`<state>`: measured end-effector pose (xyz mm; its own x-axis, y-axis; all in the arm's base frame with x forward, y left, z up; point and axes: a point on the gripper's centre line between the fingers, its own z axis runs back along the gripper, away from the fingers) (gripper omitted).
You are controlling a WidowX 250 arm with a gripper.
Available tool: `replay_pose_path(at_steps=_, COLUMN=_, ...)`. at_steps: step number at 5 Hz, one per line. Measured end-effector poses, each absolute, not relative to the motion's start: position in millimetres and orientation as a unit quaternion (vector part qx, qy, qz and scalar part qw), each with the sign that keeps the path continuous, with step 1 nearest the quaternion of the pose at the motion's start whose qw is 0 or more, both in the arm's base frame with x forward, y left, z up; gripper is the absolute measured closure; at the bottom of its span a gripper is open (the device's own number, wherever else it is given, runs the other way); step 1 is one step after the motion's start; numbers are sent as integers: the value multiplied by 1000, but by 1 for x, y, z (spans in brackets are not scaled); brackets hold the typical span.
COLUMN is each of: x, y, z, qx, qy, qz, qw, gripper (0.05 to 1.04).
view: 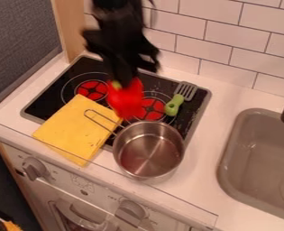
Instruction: Put the red object to the bottom left of the stove
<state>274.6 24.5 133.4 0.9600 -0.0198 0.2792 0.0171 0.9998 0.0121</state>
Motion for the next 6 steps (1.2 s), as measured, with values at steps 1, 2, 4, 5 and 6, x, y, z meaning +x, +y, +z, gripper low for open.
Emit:
replay_pose_path(at_steps=1, x=285, y=72, z=152, qx=13, qy=-156, qz=56, qw=986, gripper=1001)
replay_pose_path(at_steps=2, x=290, y=103, z=140, qx=24, qy=-121, qz=107, qw=987, gripper=1000)
replay_pose_path(at_steps=4, x=312, y=130, z=103, qx=29, qy=-57, qz=166, qw=984, gripper=1000)
replay_pose_path(at_steps=5, x=313, y=139, z=92, qx=30, qy=-32, qz=185, qw=982, gripper=1001)
replay_pose_path(at_steps=6, x=310, y=144, z=94, qx=42, qy=-22, qz=187, qw=981, gripper=1001)
